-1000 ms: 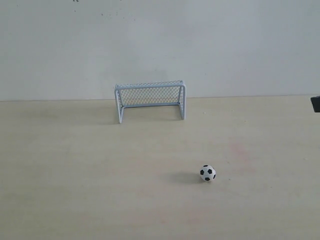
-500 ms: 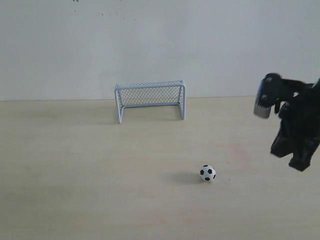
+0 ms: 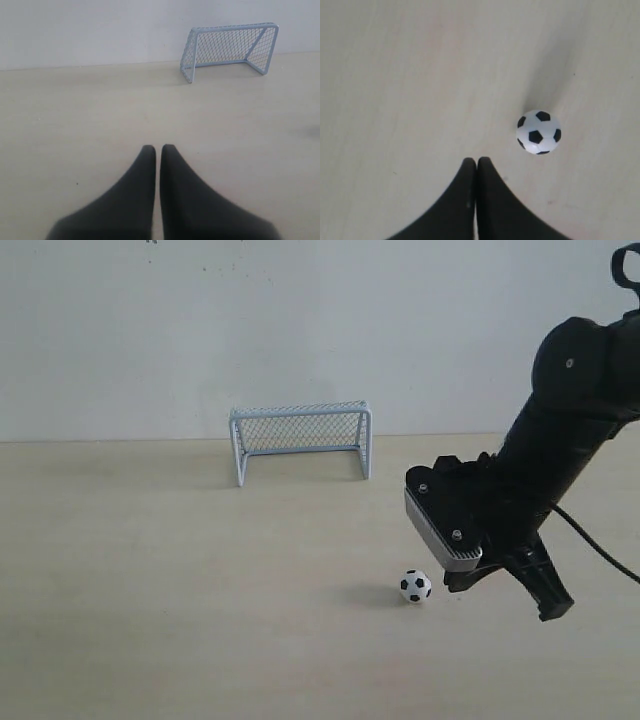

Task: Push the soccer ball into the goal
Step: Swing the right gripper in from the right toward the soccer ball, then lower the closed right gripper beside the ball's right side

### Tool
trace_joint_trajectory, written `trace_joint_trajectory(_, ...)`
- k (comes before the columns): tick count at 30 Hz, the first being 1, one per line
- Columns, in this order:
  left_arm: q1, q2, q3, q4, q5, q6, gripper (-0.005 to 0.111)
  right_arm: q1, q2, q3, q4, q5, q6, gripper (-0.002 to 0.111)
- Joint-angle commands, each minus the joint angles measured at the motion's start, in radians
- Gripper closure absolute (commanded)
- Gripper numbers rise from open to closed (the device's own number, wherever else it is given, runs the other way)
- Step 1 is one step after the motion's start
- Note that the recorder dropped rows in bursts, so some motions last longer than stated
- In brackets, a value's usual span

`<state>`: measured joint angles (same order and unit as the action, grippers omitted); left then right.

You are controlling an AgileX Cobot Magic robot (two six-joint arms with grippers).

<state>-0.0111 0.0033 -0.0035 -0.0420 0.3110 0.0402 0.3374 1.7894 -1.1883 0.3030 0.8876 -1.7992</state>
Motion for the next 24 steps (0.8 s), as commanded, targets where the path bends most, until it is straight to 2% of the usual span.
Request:
trace_joint_trajectory(1,0.003,-0.003,0.003,0.002,-0.003,0.005,0.102,0.011,0.031,-0.042,-0.029,0.013,-0.017,0.108)
trace_joint_trajectory(14,0.003,-0.003,0.003,0.002,-0.003,0.005,0.102,0.011,0.172,-0.213,-0.075,0.198,0.018,0.108)
trace_joint_trajectory(24,0.003,-0.003,0.003,0.002,-0.003,0.005,0.102,0.040,0.273,-0.243,-0.106,0.208,0.070,0.108)
